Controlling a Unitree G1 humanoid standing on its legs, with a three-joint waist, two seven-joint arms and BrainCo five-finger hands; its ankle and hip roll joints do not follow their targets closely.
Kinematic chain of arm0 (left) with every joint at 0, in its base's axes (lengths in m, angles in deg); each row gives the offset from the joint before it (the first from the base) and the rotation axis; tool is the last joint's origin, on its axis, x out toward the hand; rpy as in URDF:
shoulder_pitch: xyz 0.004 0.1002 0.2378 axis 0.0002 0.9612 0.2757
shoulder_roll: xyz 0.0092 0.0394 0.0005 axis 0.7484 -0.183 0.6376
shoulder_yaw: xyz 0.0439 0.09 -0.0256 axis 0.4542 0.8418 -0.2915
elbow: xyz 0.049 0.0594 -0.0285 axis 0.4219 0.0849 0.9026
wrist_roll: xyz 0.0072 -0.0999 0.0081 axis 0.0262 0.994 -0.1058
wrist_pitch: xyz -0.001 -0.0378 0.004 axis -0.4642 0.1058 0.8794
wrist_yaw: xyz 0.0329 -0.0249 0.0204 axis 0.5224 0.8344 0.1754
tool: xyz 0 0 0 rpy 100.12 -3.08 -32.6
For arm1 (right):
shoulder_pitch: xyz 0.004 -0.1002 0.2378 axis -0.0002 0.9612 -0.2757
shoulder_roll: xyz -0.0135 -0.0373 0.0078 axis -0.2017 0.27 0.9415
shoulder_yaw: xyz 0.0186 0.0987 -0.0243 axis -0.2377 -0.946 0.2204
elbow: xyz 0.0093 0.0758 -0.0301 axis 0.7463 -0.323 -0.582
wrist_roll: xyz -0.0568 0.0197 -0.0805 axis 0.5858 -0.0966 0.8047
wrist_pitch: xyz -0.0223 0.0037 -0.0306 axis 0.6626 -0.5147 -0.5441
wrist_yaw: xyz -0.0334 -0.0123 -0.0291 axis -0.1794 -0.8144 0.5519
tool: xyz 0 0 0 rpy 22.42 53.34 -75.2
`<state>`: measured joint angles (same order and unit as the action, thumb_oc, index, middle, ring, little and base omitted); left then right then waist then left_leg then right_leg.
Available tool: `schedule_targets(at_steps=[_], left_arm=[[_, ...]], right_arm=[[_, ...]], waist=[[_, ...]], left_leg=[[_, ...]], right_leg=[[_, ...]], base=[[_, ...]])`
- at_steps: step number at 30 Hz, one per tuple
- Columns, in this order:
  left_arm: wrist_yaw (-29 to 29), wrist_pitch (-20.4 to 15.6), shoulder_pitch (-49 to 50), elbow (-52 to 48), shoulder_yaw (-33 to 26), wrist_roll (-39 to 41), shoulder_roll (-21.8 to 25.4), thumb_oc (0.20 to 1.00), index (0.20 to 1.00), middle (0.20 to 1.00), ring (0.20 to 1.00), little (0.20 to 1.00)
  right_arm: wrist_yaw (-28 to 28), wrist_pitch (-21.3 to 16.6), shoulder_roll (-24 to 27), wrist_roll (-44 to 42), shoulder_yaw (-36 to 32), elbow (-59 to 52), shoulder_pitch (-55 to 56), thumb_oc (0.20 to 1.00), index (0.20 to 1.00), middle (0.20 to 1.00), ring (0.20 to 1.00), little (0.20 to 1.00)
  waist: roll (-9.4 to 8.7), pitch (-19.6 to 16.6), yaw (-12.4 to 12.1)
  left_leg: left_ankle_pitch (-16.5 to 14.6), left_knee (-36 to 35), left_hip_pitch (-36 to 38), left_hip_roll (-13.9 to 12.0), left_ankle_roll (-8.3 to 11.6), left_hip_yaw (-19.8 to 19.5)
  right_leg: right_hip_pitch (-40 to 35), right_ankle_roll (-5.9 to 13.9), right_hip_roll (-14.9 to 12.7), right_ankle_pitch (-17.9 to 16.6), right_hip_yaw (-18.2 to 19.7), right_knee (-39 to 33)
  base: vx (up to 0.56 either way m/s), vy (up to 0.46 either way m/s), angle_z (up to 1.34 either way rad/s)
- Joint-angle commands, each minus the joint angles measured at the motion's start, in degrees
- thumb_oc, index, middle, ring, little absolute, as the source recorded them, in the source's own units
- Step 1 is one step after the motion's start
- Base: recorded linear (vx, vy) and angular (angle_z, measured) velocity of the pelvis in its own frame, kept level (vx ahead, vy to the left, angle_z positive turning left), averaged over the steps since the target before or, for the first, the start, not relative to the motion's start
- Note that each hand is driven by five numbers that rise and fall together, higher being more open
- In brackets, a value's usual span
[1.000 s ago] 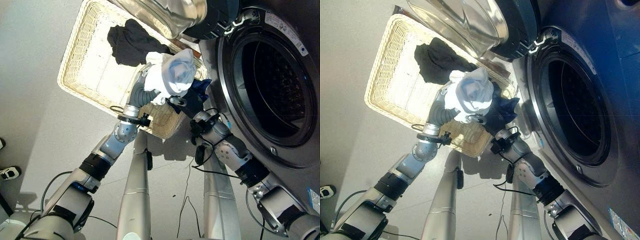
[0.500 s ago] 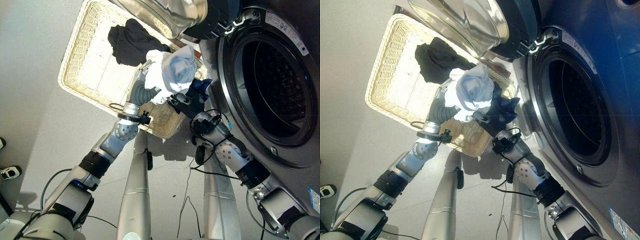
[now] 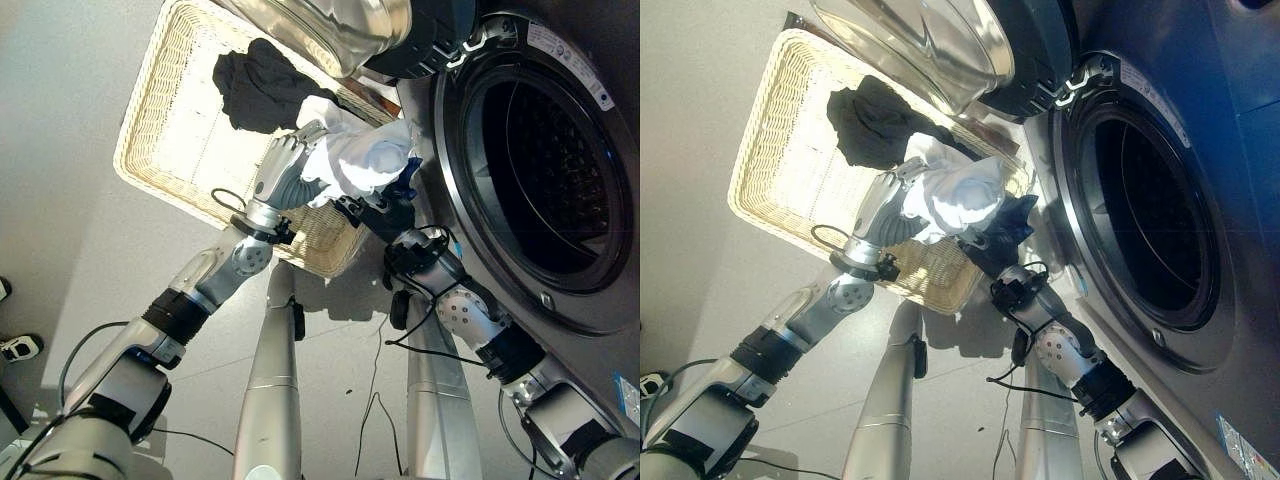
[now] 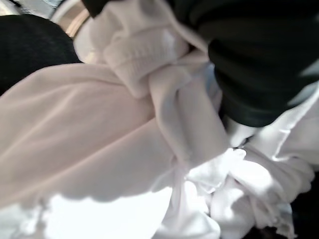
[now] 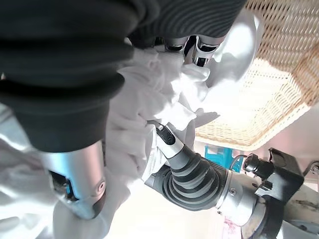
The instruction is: Put the clothes into the washing machine.
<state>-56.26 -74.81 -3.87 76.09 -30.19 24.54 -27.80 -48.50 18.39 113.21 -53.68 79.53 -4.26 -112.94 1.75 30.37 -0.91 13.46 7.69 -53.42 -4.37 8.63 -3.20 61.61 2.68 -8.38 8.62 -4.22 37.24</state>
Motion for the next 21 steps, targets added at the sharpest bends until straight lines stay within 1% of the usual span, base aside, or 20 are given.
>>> schedule_targets(at_steps=[1,9,15,21], left_arm=[[0.41,0.25,-1.66,-4.59,1.35,-2.49,1.47,0.2,0.2,0.2,0.2,0.2],[2.09,0.93,-2.02,-4.97,2.99,-2.89,1.2,0.2,0.2,0.2,0.2,0.2],[3.13,0.9,-1.71,-5.53,3.14,-1.6,0.62,0.2,0.2,0.2,0.2,0.2],[2.46,1.19,-1.42,-5.56,2.83,-0.74,0.36,0.2,0.2,0.2,0.2,0.2]], right_arm=[[-0.85,-4.47,-1.12,1.21,0.43,-10.52,-1.17,0.2,0.2,0.2,0.2,0.2],[-3.68,-6.44,-1.71,1.59,0.57,-10.72,-0.87,0.2,0.2,0.2,0.2,0.2],[-4.4,-7.78,-1.95,1.91,0.49,-11.27,-0.78,0.2,0.2,0.2,0.2,0.2],[-5.34,-8.71,-2.27,2.94,0.22,-11.27,-0.96,0.2,0.2,0.2,0.2,0.2]], waist=[[-0.9,-0.58,1.09],[-0.9,-0.58,1.32],[-0.93,-0.58,1.38],[-1.01,-0.58,1.32]], left_leg=[[-6.2,6.1,0.39,5.66,-3.71,3.89],[-6.09,5.8,0.18,5.53,-3.59,4.02],[-6.07,5.65,0.14,5.55,-3.58,4.02],[-6.03,5.49,0.16,5.51,-3.54,3.96]], right_leg=[[-5.49,5.13,3.17,-16.4,-4.39,-20.57],[-5.25,5.35,3.23,-16.66,-4.1,-20.9],[-5.15,5.48,3.32,-16.79,-3.95,-21.03],[-5.18,5.53,3.36,-16.85,-3.94,-21.11]], base=[[0.0,0.0,0.0],[0.0,0.0,0.0],[0.0,0.0,0.0],[0.0,0.0,0.0]])
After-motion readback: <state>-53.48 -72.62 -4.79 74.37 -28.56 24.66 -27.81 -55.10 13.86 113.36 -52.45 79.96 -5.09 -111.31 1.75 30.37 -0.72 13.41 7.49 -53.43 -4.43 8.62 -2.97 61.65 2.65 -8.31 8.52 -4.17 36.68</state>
